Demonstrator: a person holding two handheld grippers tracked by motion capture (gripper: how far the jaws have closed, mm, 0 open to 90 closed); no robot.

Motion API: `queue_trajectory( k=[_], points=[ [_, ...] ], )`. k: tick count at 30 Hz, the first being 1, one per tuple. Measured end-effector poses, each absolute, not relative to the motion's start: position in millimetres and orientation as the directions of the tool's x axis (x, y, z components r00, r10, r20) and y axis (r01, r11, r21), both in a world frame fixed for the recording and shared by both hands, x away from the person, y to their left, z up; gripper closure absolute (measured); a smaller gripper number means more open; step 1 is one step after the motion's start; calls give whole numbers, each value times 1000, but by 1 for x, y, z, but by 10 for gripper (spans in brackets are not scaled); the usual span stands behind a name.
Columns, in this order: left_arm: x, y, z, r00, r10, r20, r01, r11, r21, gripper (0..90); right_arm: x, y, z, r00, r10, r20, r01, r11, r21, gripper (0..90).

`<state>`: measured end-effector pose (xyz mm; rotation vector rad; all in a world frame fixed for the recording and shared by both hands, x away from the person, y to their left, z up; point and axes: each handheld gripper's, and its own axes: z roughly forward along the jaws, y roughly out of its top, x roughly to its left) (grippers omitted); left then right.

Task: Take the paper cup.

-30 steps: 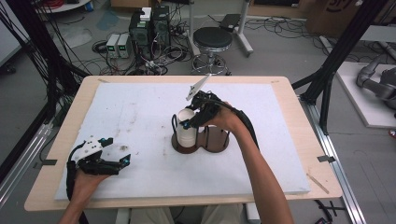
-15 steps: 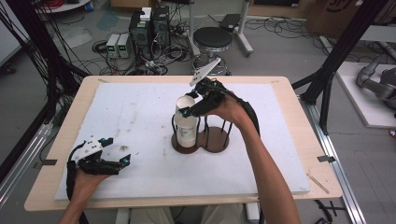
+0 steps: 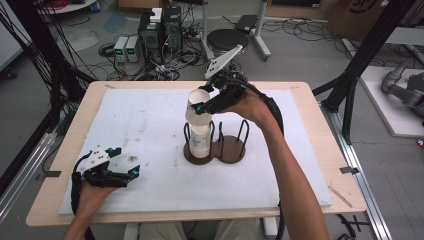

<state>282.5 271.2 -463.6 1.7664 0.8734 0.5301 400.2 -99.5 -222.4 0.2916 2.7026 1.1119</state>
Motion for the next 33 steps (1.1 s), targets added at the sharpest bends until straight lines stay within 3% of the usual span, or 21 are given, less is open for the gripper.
queue_trajectory(
  k=[4, 18, 33],
  points=[
    [282, 272, -464, 640, 766, -54, 303, -188, 934, 18, 396, -103, -221, -957, 266, -114, 110, 701, 704, 374],
    [280, 274, -464, 645, 762, -63, 286, -164, 944, 18, 348, -151, -235, -957, 267, -114, 59, 564, 823, 372],
    [281, 274, -464, 645, 761, -69, 296, -165, 941, 18, 315, -179, -292, -967, 248, -57, 45, 389, 920, 371]
  ],
)
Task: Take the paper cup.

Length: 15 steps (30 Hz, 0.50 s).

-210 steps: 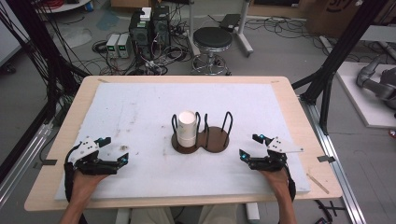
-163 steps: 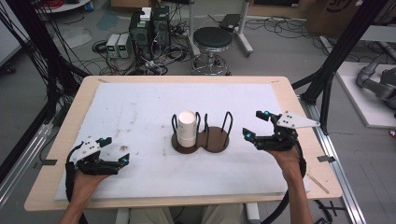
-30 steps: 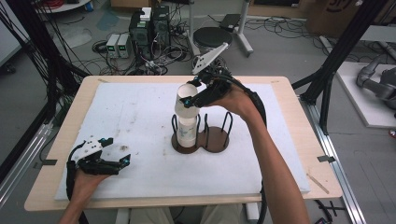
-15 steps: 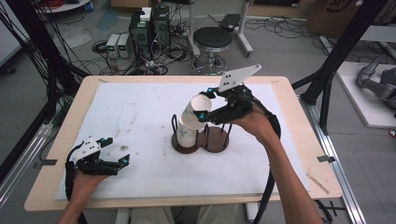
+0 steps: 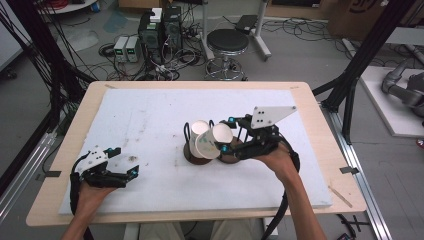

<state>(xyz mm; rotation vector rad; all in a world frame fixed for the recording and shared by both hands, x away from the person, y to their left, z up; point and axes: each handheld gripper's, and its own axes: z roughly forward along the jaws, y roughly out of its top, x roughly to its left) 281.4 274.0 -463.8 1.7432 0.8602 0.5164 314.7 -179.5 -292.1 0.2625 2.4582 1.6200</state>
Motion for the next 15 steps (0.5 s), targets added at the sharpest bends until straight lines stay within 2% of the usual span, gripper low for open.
queue_trajectory(
  k=[4, 15],
  points=[
    [282, 274, -464, 642, 763, -76, 304, -162, 939, 18, 308, -177, -314, -973, 229, -31, 60, 379, 924, 371],
    [281, 274, -464, 644, 762, -71, 297, -163, 941, 18, 300, -166, -339, -980, 199, -16, 60, 369, 928, 371]
  ],
)
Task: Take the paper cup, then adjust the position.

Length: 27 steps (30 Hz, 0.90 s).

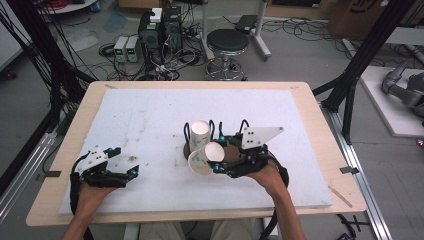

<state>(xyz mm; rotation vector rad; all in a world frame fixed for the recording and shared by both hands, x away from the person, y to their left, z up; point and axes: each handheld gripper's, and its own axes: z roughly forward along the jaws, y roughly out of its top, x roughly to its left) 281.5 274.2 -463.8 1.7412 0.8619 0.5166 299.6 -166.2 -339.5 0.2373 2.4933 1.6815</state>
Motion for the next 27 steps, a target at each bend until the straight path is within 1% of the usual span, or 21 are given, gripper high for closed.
queue_trajectory(
  k=[3, 16, 27],
  points=[
    [281, 274, -464, 644, 762, -67, 293, -165, 942, 18, 302, -164, -343, -979, 201, -14, 66, 389, 919, 370],
    [281, 273, -464, 643, 764, -57, 290, -174, 941, 18, 304, -168, -350, -978, 209, 8, 90, 386, 918, 370],
    [281, 274, -464, 644, 762, -68, 294, -164, 942, 18, 306, -172, -351, -975, 222, 13, 99, 380, 920, 369]
  ],
)
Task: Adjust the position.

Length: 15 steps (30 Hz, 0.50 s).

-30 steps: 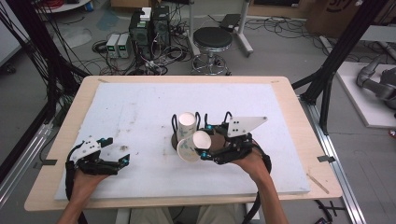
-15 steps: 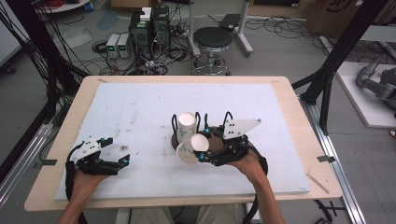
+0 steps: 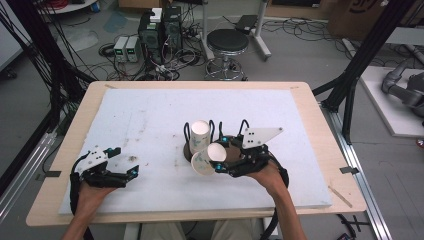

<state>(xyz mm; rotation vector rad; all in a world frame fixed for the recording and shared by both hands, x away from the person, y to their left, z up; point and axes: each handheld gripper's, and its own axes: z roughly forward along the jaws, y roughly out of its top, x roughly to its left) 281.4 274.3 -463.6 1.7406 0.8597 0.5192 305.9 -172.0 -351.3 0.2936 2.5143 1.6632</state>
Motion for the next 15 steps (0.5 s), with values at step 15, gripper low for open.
queue_trajectory(
  k=[15],
  points=[
    [282, 276, -444, 749, 657, -85, 245, -155, 957, 18, 310, -171, -353, -978, 206, 25, 104, 383, 918, 369]
  ],
)
